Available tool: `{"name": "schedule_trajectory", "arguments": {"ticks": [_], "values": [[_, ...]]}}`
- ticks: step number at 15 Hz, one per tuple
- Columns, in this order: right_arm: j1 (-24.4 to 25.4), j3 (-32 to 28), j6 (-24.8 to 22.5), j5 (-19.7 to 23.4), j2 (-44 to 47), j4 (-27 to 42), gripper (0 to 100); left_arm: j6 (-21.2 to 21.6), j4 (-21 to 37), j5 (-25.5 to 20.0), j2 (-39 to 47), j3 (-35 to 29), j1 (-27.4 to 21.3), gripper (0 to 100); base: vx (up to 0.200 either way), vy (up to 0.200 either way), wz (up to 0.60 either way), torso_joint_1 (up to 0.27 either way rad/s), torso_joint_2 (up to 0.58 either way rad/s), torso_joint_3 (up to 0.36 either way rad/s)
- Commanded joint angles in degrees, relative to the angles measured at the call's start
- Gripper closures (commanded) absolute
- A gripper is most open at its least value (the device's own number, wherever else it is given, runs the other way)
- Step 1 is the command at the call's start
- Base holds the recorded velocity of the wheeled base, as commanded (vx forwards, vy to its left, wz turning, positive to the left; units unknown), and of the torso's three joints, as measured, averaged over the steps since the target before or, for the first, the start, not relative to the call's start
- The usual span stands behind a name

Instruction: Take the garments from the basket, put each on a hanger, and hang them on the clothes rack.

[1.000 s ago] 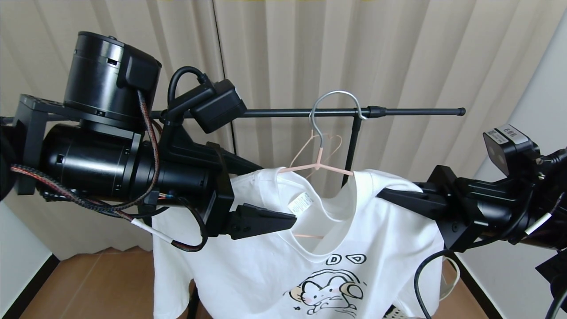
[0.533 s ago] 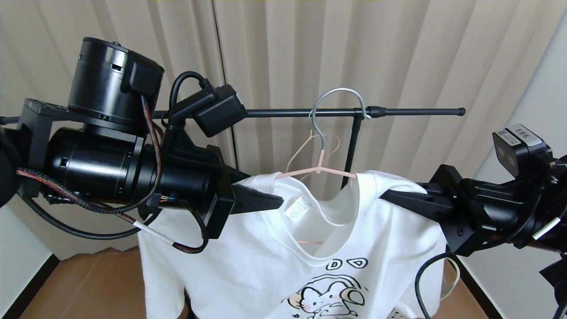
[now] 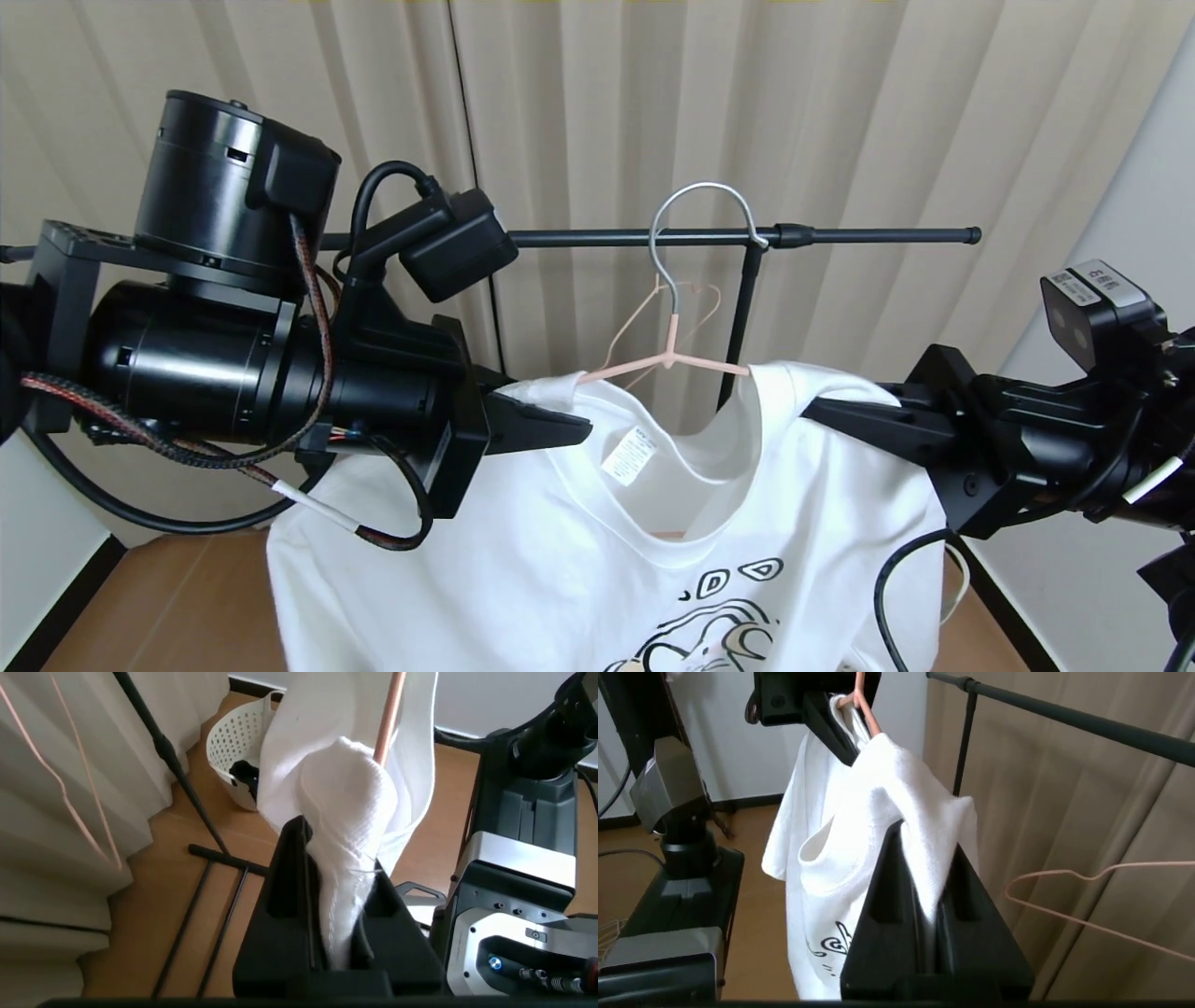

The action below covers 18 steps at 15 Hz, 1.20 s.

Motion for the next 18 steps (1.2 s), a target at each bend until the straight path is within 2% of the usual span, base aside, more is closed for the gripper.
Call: {"name": "schedule_trajectory", "arguments": {"ticks": [1, 7, 12, 18], "values": [[-0.02, 0.26, 0.03, -0.02, -0.08, -0.02, 0, 0.01, -0.06, 0.08, -0.72, 0.44, 0.12, 100, 0.000, 0.000, 0.00, 0.000, 0.00, 0.000], [-0.90, 0.09, -0.49, -0.38, 0.10, -0.72, 0, -0.43, -2.69, 0.43, -4.67, 4.22, 3.81, 100, 0.000, 0.000, 0.00, 0.000, 0.00, 0.000], [-3.36, -0.26, -0.76, -0.46, 0.80, -3.71, 0, -0.60, -10.78, 0.52, -10.21, 12.92, 6.88, 100, 0.000, 0.000, 0.00, 0.000, 0.00, 0.000], [-4.06, -0.44, -4.80, -0.46, 3.53, -3.71, 0, -0.52, -18.42, 0.52, -14.61, 20.21, 9.78, 100, 0.000, 0.000, 0.00, 0.000, 0.00, 0.000]]}}
